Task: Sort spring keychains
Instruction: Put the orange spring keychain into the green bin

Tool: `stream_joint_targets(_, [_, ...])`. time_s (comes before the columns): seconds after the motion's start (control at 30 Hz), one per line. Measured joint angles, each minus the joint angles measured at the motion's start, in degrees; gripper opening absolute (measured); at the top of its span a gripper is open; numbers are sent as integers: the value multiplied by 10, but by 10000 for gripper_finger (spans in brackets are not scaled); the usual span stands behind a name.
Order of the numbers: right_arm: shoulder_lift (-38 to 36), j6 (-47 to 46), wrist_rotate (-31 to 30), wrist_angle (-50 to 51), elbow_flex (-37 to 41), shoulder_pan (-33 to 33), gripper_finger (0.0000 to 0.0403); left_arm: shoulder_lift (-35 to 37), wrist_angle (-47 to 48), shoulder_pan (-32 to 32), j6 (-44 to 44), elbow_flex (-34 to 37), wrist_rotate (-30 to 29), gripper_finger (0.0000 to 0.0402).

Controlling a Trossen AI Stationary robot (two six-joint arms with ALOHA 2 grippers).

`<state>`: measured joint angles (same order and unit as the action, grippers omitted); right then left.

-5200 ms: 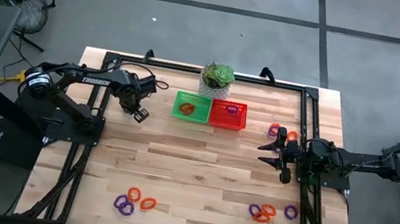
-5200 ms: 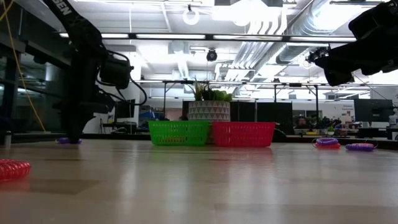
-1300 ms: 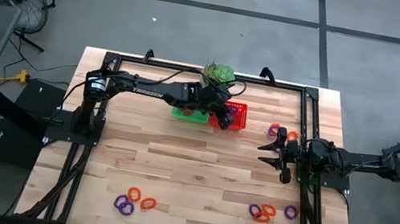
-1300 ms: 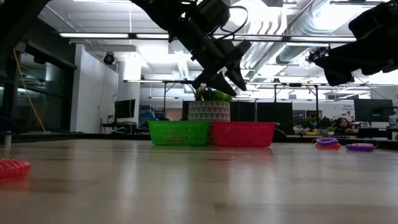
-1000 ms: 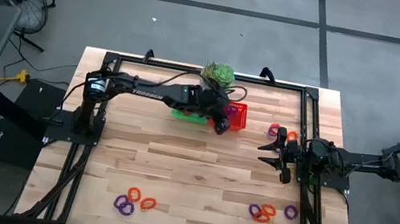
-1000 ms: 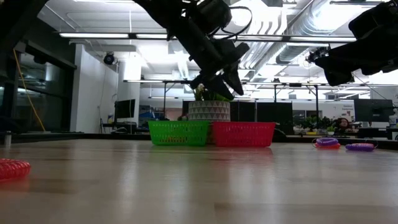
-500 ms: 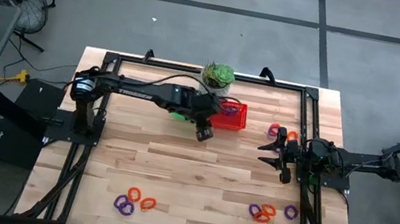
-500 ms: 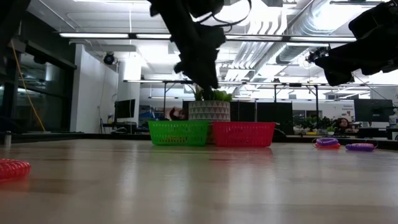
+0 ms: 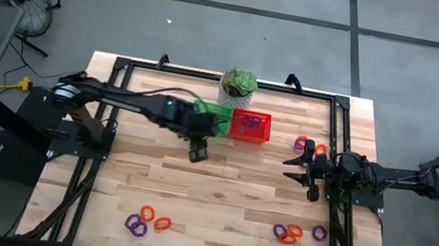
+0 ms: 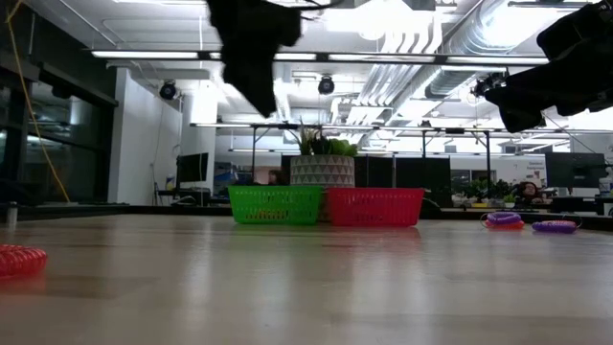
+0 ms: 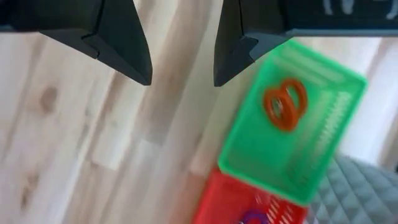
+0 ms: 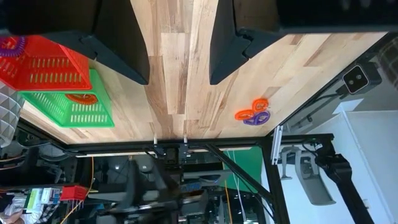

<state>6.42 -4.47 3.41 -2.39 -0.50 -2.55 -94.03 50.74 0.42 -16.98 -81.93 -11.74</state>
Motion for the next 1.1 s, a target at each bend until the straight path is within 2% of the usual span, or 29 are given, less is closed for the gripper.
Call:
stream_joint_targets(0.17, [0, 0, 0, 0, 0, 0, 160, 77, -14, -45, -70, 106, 0, 168])
stream_joint_targets(0.53, [0, 0, 0, 0, 0, 0, 161, 230, -7, -191, -307, 298, 14, 168])
stream_joint_targets(0.73, [0, 0, 0, 0, 0, 0, 161, 258, -6, -276, -415, 340, 26, 168])
stream_joint_targets(1.1, [0, 0, 0, 0, 0, 0, 160, 247, -5, -392, -565, 349, 21, 168])
